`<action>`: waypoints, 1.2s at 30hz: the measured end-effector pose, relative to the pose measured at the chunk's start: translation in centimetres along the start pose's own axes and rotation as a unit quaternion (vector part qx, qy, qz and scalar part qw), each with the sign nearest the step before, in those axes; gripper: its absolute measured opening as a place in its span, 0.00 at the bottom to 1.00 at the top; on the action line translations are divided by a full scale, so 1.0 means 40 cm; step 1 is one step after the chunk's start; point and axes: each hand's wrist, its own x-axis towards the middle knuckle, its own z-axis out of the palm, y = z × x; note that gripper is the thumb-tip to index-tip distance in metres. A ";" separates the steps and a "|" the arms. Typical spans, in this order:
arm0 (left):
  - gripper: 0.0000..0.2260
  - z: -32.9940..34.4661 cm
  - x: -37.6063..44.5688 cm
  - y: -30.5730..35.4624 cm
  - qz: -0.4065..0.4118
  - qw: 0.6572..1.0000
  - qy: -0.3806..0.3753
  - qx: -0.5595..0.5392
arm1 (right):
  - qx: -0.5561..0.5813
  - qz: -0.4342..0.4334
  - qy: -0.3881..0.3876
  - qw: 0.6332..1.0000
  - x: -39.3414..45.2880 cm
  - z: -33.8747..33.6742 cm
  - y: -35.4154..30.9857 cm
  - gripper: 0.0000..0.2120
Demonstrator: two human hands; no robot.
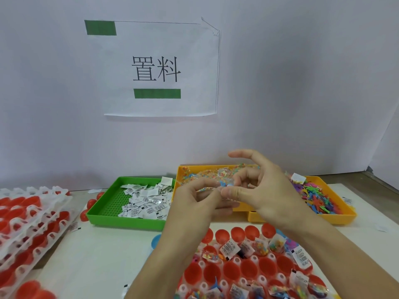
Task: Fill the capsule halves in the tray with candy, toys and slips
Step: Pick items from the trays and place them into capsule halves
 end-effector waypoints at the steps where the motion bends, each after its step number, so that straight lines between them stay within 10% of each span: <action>1: 0.03 -0.001 0.000 0.003 -0.001 1.000 -0.007 -0.010 | 0.009 0.007 -0.002 1.000 0.001 0.000 0.002 0.33; 20: 0.10 -0.032 -0.009 0.027 0.004 0.987 -0.161 0.006 | -0.024 0.029 -0.066 0.997 0.014 -0.024 -0.001 0.26; 36: 0.06 -0.012 -0.008 0.024 -0.001 0.997 -0.076 0.017 | -0.027 0.067 -0.071 0.995 0.002 -0.034 -0.007 0.12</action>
